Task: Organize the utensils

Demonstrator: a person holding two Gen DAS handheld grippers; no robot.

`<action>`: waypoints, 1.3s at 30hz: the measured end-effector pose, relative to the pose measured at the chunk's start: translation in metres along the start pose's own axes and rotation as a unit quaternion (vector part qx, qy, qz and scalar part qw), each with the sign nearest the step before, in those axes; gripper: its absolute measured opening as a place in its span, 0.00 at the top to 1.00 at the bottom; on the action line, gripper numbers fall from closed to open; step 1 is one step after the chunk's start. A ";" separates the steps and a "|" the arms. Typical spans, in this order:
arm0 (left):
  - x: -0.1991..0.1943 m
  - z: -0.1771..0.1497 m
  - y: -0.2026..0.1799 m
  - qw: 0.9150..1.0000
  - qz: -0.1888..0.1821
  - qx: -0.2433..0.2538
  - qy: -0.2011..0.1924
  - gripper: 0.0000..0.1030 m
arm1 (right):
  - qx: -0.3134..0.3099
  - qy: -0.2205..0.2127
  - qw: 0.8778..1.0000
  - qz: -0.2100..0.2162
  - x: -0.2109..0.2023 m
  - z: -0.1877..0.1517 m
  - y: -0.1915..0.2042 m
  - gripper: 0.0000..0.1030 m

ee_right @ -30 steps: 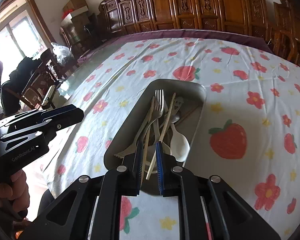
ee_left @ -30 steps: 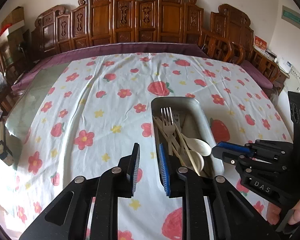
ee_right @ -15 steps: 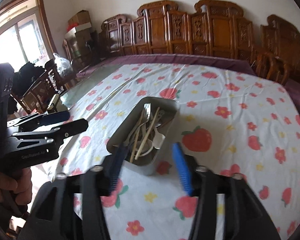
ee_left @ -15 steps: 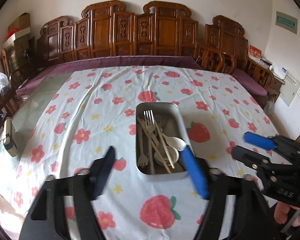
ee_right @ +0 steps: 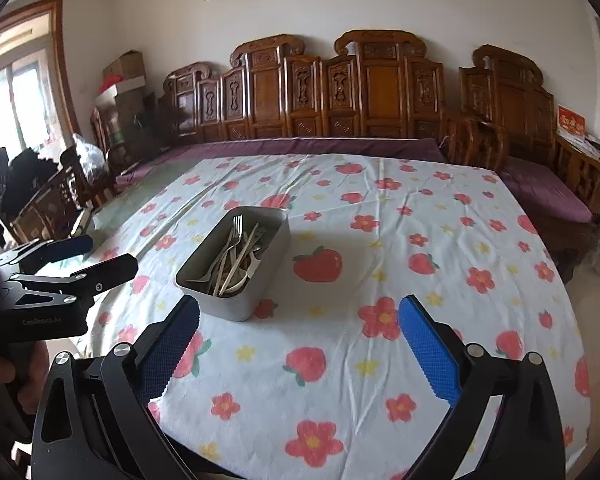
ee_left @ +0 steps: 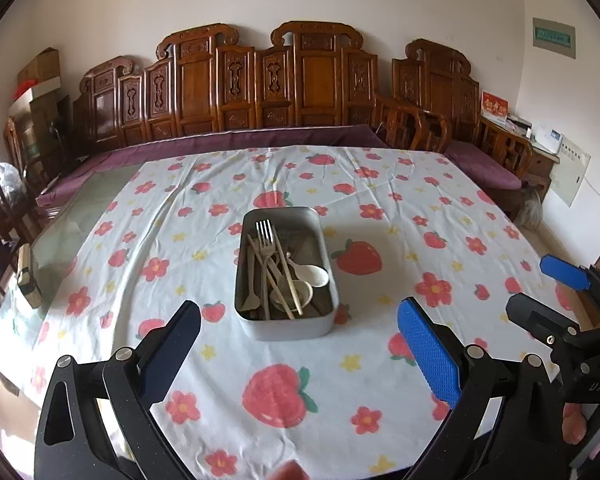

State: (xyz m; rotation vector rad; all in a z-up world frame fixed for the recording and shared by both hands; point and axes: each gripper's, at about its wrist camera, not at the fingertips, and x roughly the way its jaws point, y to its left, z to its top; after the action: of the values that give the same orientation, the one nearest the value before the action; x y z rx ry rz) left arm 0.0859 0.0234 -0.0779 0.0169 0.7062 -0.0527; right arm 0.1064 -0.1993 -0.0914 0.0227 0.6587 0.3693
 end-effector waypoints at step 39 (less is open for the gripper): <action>-0.147 0.034 -0.029 0.991 0.018 0.002 -0.129 0.08 | 0.002 -0.150 0.987 -0.051 -0.159 0.030 0.015 0.03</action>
State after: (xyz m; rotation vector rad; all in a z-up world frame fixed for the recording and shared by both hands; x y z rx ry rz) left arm -0.0048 0.0000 0.0436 0.0265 0.4463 -0.0221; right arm 0.0039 -0.2364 0.0284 0.0465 0.3618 0.2597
